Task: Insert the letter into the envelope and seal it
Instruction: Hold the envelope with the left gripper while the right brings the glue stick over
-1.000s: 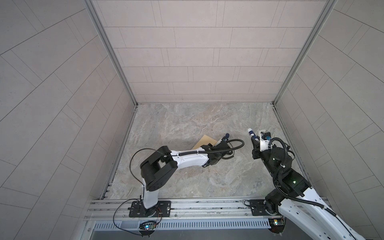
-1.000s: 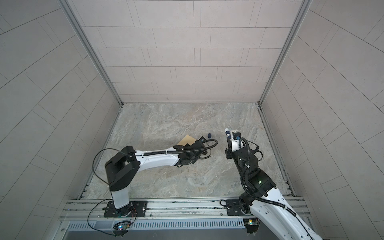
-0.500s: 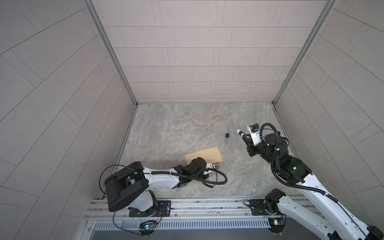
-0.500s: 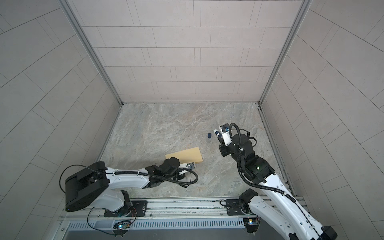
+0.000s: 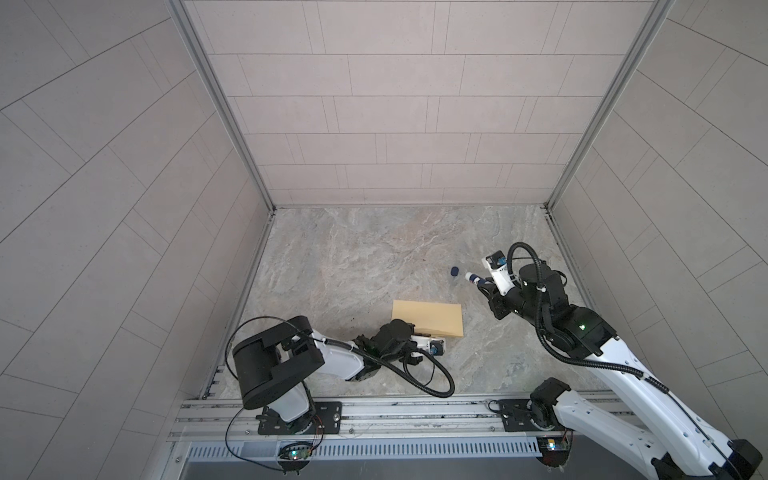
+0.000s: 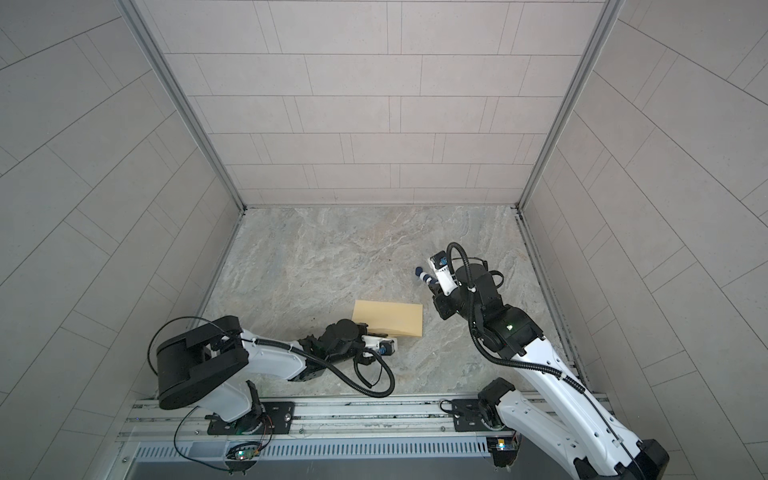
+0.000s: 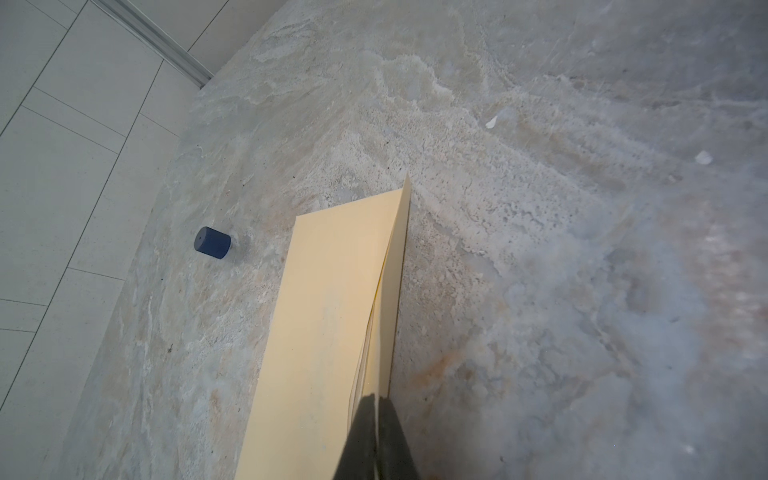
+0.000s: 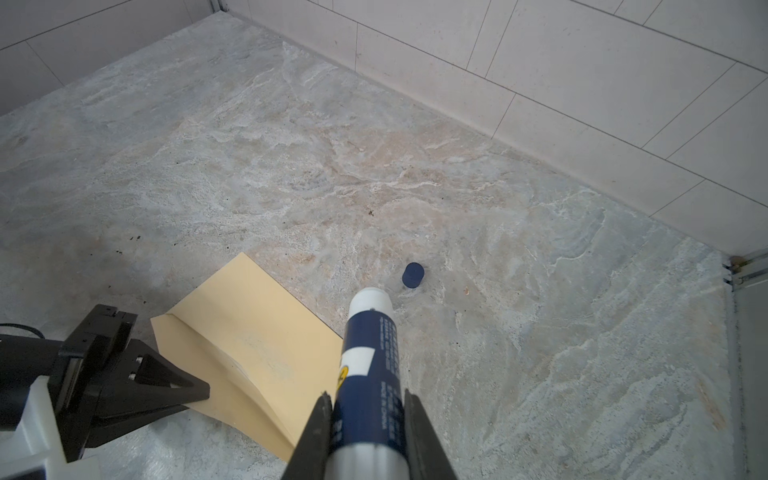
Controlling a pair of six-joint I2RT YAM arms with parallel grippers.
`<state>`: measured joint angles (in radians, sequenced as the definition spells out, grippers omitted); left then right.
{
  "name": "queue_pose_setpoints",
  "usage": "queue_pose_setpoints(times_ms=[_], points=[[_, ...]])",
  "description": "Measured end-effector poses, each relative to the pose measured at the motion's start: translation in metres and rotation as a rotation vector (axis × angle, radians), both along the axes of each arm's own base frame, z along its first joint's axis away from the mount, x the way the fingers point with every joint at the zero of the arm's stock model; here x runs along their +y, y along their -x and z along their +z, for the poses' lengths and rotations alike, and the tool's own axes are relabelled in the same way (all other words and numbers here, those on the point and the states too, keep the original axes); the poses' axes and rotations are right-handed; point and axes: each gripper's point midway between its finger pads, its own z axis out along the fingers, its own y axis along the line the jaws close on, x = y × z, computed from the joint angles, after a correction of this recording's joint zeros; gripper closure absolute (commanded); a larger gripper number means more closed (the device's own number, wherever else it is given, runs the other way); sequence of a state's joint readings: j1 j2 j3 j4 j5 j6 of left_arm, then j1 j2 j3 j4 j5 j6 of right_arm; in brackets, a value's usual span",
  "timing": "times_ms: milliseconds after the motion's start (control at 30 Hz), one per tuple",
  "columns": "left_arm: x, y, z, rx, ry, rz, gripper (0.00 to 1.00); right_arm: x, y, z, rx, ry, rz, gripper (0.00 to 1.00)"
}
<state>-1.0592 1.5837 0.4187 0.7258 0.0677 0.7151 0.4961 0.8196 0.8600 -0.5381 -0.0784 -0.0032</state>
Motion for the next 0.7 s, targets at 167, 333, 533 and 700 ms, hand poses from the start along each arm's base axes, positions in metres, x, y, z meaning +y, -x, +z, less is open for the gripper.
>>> queue_pose_setpoints(times_ms=[167,333,533,700], points=[[0.001,0.003,0.005,0.026,0.011,0.012,0.4,0.006,0.001,-0.011,0.058,0.012,0.03,1.0],[0.0,-0.001,0.043,0.093,0.138,0.103,0.31,0.011,0.001,-0.013,0.091,0.02,0.051,1.0],[0.009,-0.017,0.116,0.229,0.412,0.318,0.33,0.016,0.003,-0.013,0.117,0.02,0.079,1.0],[0.028,-0.023,0.118,0.393,0.496,0.495,0.43,0.019,0.004,-0.019,0.162,0.033,0.096,1.0]])
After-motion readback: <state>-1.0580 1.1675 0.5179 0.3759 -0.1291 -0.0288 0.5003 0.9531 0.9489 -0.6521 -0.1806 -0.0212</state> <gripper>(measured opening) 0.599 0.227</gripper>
